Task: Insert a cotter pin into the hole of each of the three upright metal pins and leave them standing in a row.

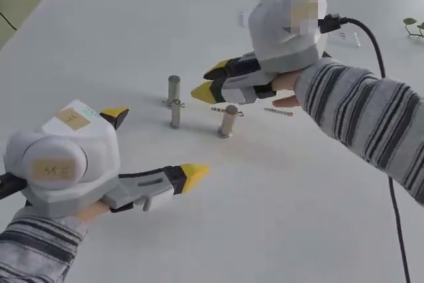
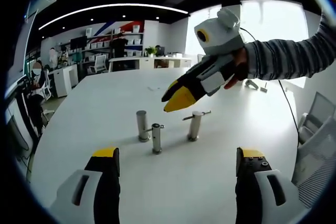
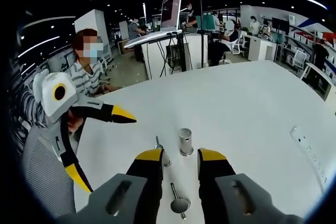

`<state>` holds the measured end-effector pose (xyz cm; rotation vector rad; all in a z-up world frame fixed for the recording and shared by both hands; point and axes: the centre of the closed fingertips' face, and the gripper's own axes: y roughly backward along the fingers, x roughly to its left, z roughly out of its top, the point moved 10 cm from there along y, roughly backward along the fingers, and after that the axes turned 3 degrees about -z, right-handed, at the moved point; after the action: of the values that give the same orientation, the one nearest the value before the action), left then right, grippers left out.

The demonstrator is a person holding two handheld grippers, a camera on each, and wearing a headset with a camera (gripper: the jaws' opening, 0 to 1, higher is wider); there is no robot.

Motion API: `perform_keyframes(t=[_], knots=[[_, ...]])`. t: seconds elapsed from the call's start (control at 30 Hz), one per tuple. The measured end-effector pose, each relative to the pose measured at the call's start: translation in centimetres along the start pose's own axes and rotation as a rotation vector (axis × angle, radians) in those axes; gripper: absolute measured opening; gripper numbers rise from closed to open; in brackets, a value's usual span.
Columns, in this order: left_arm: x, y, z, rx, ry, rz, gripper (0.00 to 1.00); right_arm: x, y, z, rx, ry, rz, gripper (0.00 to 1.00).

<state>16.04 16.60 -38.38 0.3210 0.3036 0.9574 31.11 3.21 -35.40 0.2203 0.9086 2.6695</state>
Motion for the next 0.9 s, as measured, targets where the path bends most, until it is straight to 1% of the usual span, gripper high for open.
perform_keyframes(t=[0.03, 0.17, 0.37, 0.43, 0.5, 0.6, 0.7, 0.77, 0.83, 0.9], knots=[[0.0, 0.0, 0.0, 0.0, 0.0, 0.0, 0.91, -0.2, -0.5, 0.2, -0.005, -0.002, -0.002, 0.2], [0.0, -0.1, 0.0, 0.001, 0.002, -0.003, 0.91, 0.0, -1.6, 0.4, -0.011, -0.017, -0.002, 0.19], [0.0, -0.1, -0.1, 0.002, 0.004, -0.003, 0.9, 0.1, -3.1, 0.3, -0.002, -0.029, -0.015, 0.19], [-0.1, -0.3, -0.1, 0.004, 0.006, -0.01, 0.9, -0.3, -3.9, 0.2, 0.0, -0.029, -0.017, 0.18], [-0.3, -0.4, -0.1, 0.006, -0.001, -0.014, 0.9, -0.2, -4.2, 0.2, 0.004, -0.036, -0.013, 0.18], [-0.4, -0.5, -0.1, 0.007, -0.004, -0.021, 0.9, 0.0, -4.4, 0.0, 0.012, -0.03, -0.021, 0.16], [-0.5, -0.6, -0.1, 0.014, -0.012, -0.021, 0.9, 0.0, -4.8, -0.2, 0.015, -0.037, -0.011, 0.13], [-0.4, -0.6, -0.1, 0.018, -0.007, -0.02, 0.91, -0.4, -5.3, -0.2, 0.021, -0.033, -0.006, 0.11], [-0.4, -0.6, -0.1, 0.015, -0.008, -0.02, 0.91, -0.3, -5.2, -0.3, 0.032, -0.021, -0.014, 0.1], [-0.5, -0.6, -0.1, 0.018, -0.003, -0.023, 0.92, -0.4, -5.2, -0.2, 0.029, -0.024, -0.015, 0.09]])
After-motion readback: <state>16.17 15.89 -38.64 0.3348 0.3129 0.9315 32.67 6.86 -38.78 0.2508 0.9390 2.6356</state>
